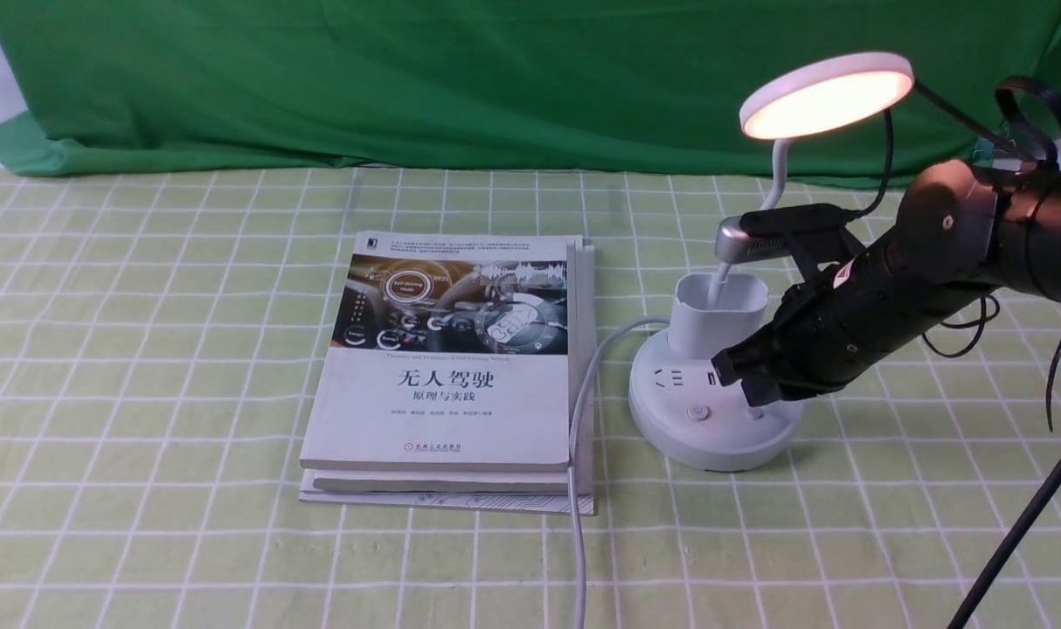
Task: Turn on the table lamp on the green coffee tablecloth with your hand.
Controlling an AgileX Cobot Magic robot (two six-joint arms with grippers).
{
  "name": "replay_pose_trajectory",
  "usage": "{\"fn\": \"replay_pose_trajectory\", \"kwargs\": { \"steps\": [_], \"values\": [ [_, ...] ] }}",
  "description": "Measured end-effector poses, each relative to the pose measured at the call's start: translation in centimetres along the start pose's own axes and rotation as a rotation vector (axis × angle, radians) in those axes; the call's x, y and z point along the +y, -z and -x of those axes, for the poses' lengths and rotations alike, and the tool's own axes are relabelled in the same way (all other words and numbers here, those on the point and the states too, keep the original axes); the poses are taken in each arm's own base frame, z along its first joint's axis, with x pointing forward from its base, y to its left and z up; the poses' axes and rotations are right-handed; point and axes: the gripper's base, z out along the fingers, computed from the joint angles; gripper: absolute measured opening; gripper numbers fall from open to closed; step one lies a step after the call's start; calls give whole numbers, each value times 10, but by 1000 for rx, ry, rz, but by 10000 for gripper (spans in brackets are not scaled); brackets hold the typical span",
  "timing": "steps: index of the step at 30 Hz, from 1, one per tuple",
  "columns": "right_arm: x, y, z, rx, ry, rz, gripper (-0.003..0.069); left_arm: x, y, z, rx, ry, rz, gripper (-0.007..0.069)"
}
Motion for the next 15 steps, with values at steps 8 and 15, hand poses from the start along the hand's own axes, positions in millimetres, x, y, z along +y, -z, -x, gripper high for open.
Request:
{"fn": "replay_pose_trajectory", "kwargs": {
  "steps": [8,15],
  "values": [
    [4,18,-3,18,14,14,33,0,0,0,0,0,0,3],
    [8,39,-25,33,25,19,33,0,0,0,0,0,0,3]
  ]
}}
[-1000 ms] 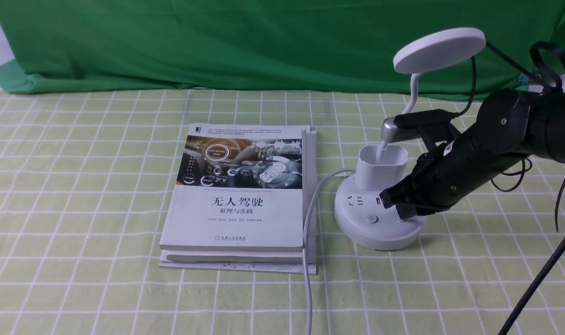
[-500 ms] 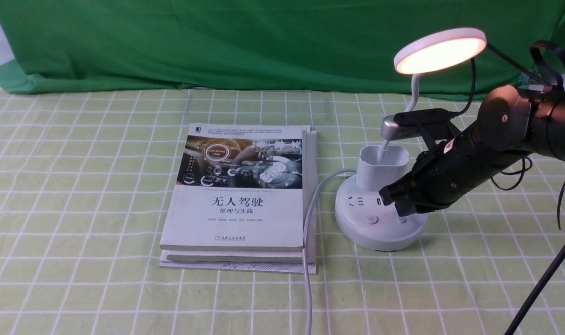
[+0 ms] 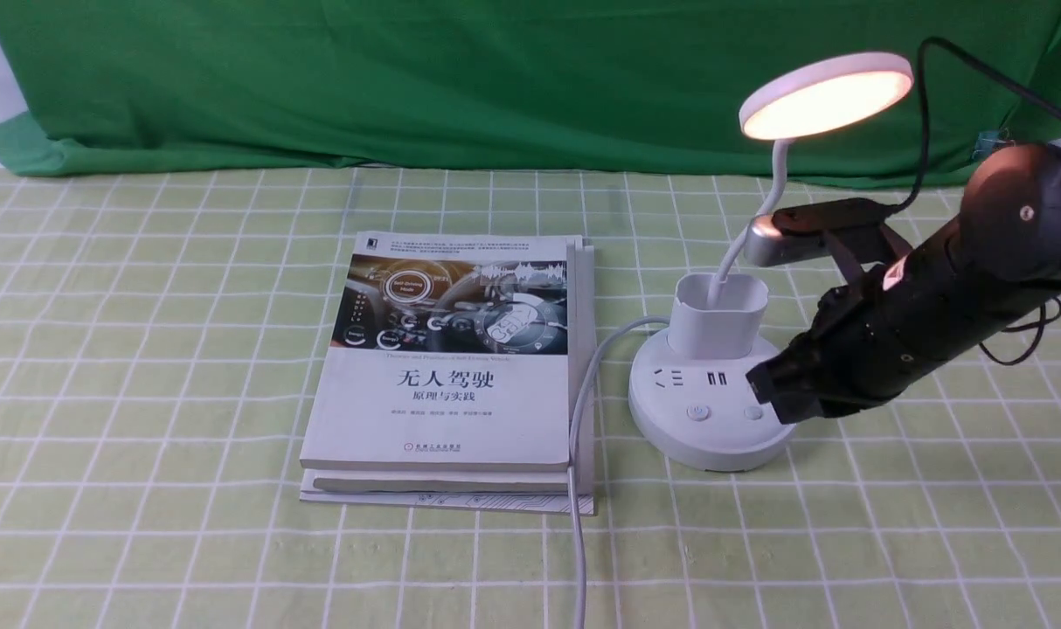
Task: Turn on the table lamp on the green coffee tablecloth with your hand.
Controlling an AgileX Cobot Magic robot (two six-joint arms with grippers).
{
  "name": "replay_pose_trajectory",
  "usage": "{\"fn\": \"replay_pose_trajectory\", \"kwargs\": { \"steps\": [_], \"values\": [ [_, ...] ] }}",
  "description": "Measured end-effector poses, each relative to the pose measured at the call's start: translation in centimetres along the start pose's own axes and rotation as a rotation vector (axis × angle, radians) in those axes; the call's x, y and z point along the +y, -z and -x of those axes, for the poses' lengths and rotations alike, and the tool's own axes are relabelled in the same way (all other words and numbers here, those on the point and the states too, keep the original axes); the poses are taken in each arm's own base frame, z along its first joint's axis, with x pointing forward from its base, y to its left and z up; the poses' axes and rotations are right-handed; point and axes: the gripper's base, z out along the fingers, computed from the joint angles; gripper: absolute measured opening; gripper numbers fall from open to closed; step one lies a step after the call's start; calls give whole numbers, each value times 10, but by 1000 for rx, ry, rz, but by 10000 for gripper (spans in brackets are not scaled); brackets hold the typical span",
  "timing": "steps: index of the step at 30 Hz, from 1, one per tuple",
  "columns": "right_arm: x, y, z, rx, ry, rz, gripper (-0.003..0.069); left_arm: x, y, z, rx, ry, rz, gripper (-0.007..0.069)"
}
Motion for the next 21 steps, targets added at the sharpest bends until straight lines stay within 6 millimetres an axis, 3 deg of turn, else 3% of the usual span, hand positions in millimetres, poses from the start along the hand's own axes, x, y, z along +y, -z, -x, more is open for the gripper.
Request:
{"fn": "replay_pose_trajectory", "kwargs": {
  "steps": [6,13,21],
  "values": [
    [11,51,-44,-78,-7,-3,33,0,0,0,0,0,0,3],
    [22,92,-87,-143,-25,7,36,0,0,0,0,0,0,3],
    [30,135,-100,-319,-21,4,49,0,0,0,0,0,0,3]
  ]
}}
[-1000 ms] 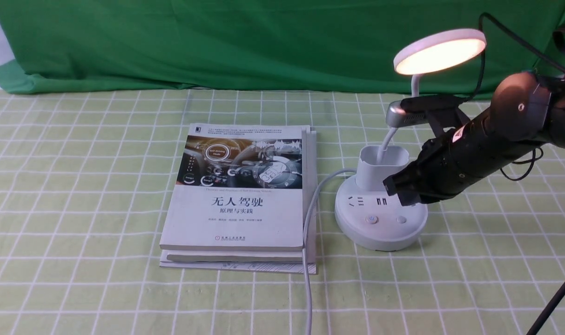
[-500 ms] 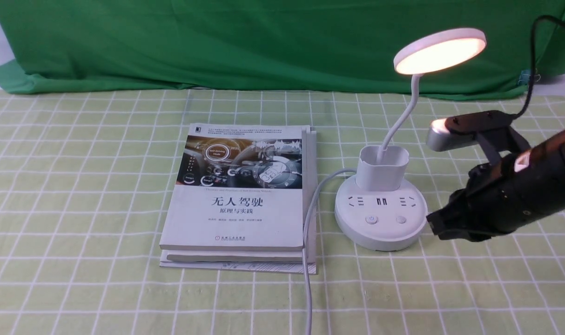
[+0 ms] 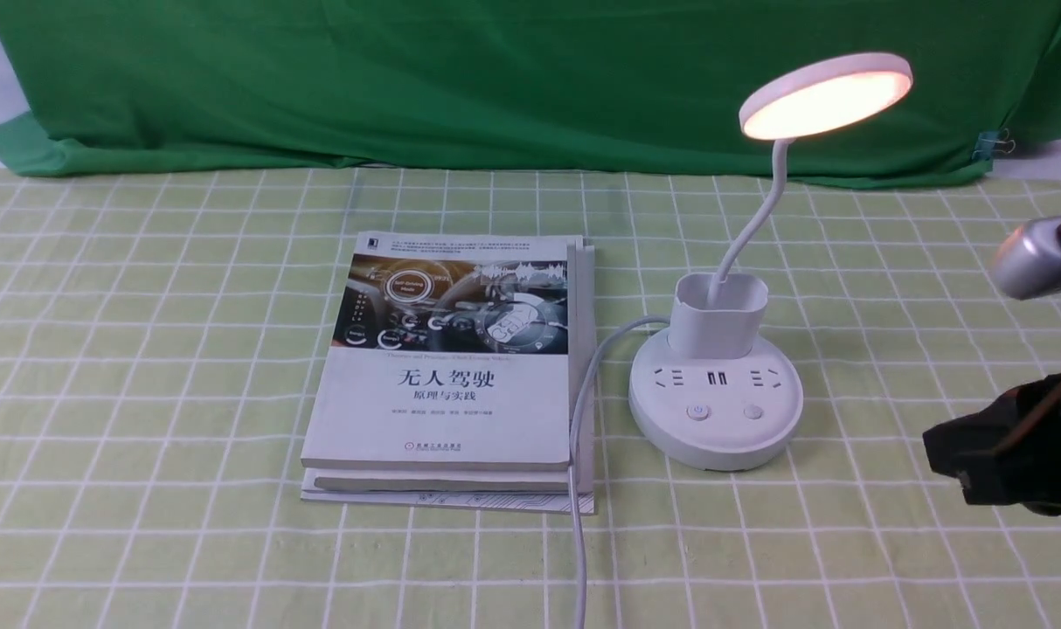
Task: Turn on the table lamp on the green coffee tablecloth with your hand.
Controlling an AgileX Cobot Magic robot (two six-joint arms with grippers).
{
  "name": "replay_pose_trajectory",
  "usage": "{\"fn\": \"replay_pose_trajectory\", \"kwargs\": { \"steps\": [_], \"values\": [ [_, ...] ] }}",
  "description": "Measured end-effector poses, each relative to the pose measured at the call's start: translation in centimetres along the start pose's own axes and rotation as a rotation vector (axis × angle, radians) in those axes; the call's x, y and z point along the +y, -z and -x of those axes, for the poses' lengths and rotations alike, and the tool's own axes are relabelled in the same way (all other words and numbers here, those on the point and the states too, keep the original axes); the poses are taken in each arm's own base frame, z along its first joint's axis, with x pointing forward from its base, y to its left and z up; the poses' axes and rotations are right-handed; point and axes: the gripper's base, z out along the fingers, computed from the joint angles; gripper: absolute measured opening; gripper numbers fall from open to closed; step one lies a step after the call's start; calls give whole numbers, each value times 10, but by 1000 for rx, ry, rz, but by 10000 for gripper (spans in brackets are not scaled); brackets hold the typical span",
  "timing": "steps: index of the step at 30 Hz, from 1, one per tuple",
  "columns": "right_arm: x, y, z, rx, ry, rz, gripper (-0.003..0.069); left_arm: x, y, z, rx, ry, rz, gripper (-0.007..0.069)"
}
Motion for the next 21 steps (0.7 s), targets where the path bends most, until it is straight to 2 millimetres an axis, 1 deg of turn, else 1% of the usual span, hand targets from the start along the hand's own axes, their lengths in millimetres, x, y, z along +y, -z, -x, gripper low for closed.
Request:
{"fn": "replay_pose_trajectory", "kwargs": {
  "steps": [3,6,9,12,15,16,17,18,19,20,21],
  "values": [
    [1,8,3,-67,5,-6,57,0,0,0,0,0,0,3],
    [1,11,5,-108,7,-11,61,0,0,0,0,0,0,3],
    [-2,19,8,-196,93,-65,67,0,0,0,0,0,0,3],
    [-8,26,3,-302,175,-131,64,0,0,0,0,0,0,3],
    [-16,33,-15,-400,182,-197,38,0,0,0,0,0,0,3],
    [-19,35,-25,-441,174,-223,29,0,0,0,0,0,0,3],
    [-22,38,-40,-495,166,-256,27,0,0,0,0,0,0,3],
    [-22,38,-40,-502,163,-262,27,0,0,0,0,0,0,3],
    [-25,41,-59,-561,149,-298,27,0,0,0,0,0,0,3],
    [-26,37,-67,-561,142,-307,27,0,0,0,0,0,0,3],
    [-30,34,-90,-598,116,-347,28,0,0,0,0,0,0,3]
  ]
}}
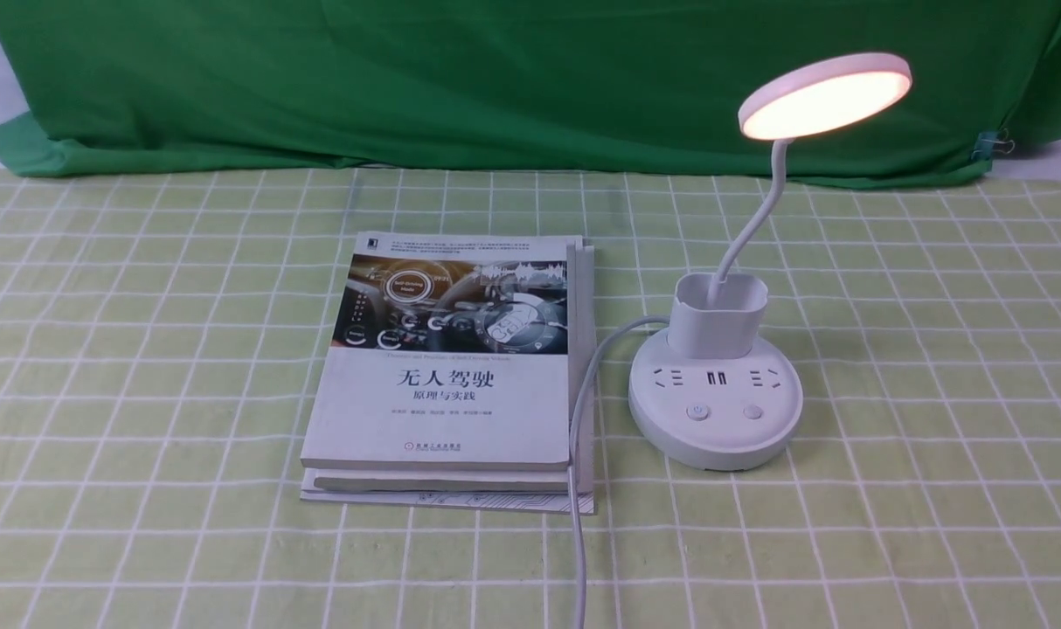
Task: Turn on the table lamp on the green coffee tablecloth with your hand.
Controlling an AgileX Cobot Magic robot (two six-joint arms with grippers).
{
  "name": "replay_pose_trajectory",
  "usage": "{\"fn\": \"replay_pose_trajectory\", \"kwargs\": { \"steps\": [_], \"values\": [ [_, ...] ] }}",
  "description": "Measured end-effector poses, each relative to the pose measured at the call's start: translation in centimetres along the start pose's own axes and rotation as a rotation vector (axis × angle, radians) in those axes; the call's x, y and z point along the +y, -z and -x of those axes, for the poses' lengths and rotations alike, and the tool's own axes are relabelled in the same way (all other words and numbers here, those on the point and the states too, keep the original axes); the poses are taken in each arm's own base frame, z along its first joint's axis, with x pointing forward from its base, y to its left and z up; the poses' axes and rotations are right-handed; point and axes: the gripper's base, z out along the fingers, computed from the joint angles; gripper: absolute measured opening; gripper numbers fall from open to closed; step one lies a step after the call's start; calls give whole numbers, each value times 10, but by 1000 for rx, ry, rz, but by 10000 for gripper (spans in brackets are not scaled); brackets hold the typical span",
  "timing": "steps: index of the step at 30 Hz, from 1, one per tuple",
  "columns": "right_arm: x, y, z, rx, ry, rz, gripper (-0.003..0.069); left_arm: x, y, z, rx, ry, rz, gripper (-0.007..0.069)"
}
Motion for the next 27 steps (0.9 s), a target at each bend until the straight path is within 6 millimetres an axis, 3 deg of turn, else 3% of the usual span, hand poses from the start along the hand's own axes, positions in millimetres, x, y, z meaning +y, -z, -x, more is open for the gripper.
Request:
{"fn": "replay_pose_trajectory", "kwargs": {
  "steps": [2,3,6,9,27],
  "values": [
    [0,6,-17,-16,-11,-29,28,0,0,0,0,0,0,3],
    [1,12,-41,-30,-33,-60,28,0,0,0,0,0,0,3],
    [4,17,-75,-48,-51,-95,29,0,0,0,0,0,0,3],
    [6,20,-87,-74,-59,-114,29,0,0,0,0,0,0,3],
    [8,26,-94,-69,-69,-123,38,0,0,0,0,0,0,3]
  ]
}}
